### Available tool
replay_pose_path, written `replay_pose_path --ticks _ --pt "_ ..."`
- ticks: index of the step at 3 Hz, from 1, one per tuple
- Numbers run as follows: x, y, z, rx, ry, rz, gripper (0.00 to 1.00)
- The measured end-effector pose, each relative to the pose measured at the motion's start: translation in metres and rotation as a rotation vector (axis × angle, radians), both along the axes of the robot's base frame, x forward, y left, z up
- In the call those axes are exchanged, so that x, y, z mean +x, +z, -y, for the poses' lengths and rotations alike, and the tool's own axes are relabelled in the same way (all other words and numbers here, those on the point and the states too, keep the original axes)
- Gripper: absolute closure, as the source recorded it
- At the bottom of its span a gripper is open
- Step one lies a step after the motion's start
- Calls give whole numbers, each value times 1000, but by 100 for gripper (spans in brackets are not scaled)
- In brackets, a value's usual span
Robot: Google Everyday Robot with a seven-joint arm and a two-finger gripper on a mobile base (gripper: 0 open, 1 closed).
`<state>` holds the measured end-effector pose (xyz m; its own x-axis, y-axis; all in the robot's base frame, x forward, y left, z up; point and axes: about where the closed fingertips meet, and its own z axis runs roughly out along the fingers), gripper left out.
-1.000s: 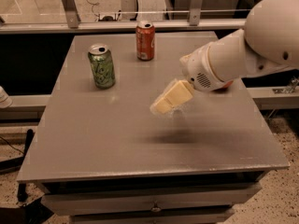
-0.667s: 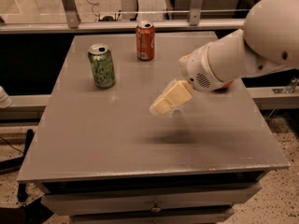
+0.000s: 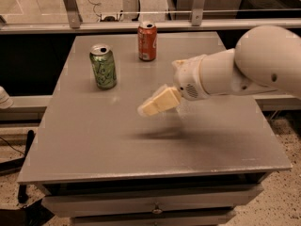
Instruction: Move green can near apple
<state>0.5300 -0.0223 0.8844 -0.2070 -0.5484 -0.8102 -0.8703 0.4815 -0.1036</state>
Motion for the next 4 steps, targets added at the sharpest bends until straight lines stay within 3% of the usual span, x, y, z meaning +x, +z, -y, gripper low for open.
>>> replay_pose_path --ticks 1,2,4 --pt "36 -3 -41 145 -16 76 0" --pt "65 0 -79 246 -2 128 0" --pt "91 -19 -153 362 80 107 0"
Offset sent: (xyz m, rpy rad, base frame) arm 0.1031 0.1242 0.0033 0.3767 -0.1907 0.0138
